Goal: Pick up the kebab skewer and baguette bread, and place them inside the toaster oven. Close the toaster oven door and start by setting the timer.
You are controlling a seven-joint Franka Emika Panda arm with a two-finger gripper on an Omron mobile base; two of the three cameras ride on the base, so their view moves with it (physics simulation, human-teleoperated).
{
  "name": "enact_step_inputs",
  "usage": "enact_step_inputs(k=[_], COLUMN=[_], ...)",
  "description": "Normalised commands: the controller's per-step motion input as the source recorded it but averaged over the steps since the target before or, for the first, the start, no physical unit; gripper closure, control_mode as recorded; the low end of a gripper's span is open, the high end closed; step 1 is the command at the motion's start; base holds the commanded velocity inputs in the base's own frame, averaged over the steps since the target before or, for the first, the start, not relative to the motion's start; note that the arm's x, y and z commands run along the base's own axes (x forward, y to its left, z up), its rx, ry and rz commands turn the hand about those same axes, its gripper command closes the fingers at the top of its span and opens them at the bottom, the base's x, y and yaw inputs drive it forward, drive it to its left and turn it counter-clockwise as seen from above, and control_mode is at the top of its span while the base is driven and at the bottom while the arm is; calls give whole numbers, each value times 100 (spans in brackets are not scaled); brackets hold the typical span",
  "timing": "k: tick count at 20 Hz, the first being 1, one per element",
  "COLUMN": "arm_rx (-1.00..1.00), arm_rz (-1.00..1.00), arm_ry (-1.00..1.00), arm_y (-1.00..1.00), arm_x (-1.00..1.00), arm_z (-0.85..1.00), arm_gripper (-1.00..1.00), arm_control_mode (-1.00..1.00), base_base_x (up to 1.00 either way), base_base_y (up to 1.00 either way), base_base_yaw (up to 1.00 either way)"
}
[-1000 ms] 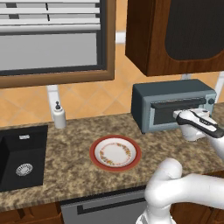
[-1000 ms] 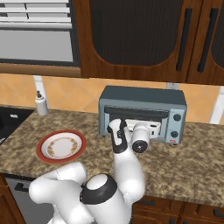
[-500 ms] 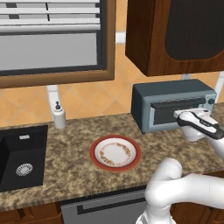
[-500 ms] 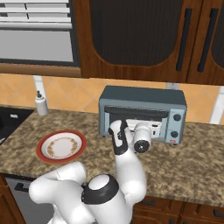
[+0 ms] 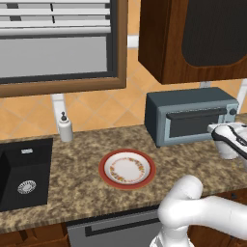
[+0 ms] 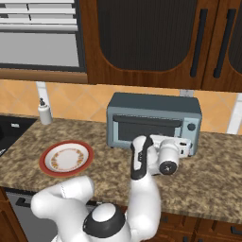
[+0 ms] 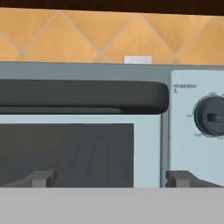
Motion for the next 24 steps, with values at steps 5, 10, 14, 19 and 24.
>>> enact_step_inputs(k=[5,10,14,19,24], arm_rx=[0,0,0,0,0], arm_rz=[0,0,0,0,0], arm_ry=[0,0,4,5,0], arm_y=[-72,-31,-1,0,0], arm_x=[-33,-22,-17,-2,0], arm_z=[0,-8,-6,-16,-26], arm_gripper=[-100,-100,-100,-100,-100], arm_control_mode=[-100,-100,-100,-100,-100], base_base_x=[0,0,0,0,0], base_base_y=[0,0,0,0,0], base_base_yaw=[0,0,0,0,0])
